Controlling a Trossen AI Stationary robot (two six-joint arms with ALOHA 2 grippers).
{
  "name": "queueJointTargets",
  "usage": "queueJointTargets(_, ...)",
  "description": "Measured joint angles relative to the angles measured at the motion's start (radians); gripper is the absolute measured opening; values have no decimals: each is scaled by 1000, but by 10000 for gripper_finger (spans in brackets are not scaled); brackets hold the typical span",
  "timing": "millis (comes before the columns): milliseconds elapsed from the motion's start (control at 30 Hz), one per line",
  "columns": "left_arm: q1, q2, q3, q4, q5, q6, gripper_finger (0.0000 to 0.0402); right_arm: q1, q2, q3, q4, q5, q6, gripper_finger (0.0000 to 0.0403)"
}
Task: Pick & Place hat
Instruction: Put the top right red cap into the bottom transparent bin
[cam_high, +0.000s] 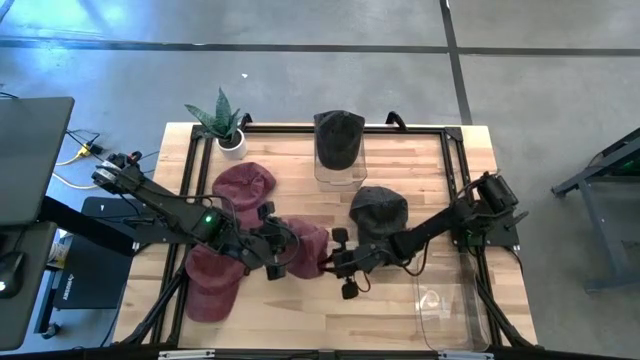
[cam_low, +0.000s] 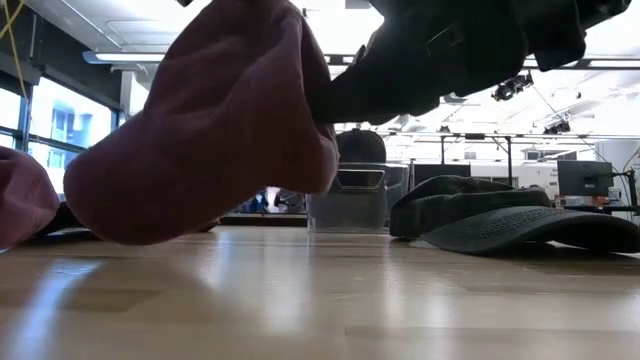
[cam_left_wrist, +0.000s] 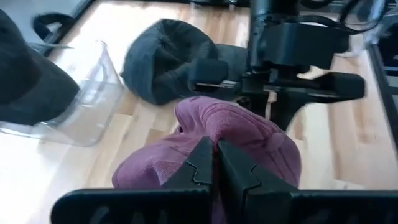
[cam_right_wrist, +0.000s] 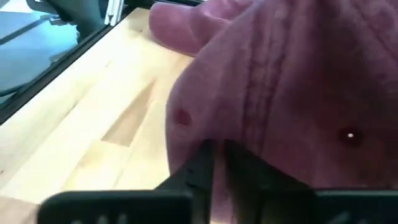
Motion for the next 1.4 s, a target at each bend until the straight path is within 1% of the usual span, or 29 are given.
queueJointTargets(67,0,0,0,-8,1,-11,0,2,-2,0,-5,7,3,18)
queueJointTargets(133,0,0,0,-24,0,-25,0,7,-13,0,-40,10,26,13)
queueJointTargets(167,0,0,0,-39,-6,-36,0,10,-23,0,-67,5,40,14)
queueJointTargets(233,0,-1,-17,-37,-24,-55,0,13,-44,0,-146,-1,68,30)
queueJointTargets(300,2,-1,-49,-31,-50,-82,0,14,-57,0,-210,-2,108,59)
queueJointTargets(367,2,-1,-76,-34,-68,-109,0,13,-58,0,-241,-7,130,99)
queueJointTargets(467,1,-1,-104,-23,-73,-138,0,12,-48,0,-217,-57,138,168)
queueJointTargets(500,1,-1,-112,-17,-73,-141,0,13,-40,0,-200,-56,134,192)
queueJointTargets(567,1,-1,-124,3,-75,-142,0,14,-21,0,-161,-27,122,235)
queueJointTargets(633,1,-1,-132,32,-77,-140,0,13,2,0,-120,14,122,269)
queueJointTargets(700,1,-1,-133,37,-83,-140,0,12,32,0,-68,55,127,291)
queueJointTargets(767,1,-1,-133,37,-99,-140,0,10,67,0,-2,87,130,303)
queueJointTargets(833,1,-1,-134,38,-108,-139,0,10,99,0,74,103,139,306)
queueJointTargets(1000,1,-1,-134,49,-132,-133,0,-3,152,0,260,54,145,307)
queueJointTargets(1100,1,-1,-134,68,-141,-118,0,-11,181,0,339,48,142,305)
queueJointTargets(1167,1,0,-134,89,-144,-104,0,-15,197,2,364,49,143,297)
queueJointTargets(1233,1,0,-134,100,-148,-86,0,-18,204,7,370,47,132,277)
queueJointTargets(1300,1,0,-134,103,-152,-83,0,-23,207,17,374,16,101,244)
queueJointTargets(1400,1,0,-134,104,-155,-84,0,-21,207,28,375,-53,81,173)
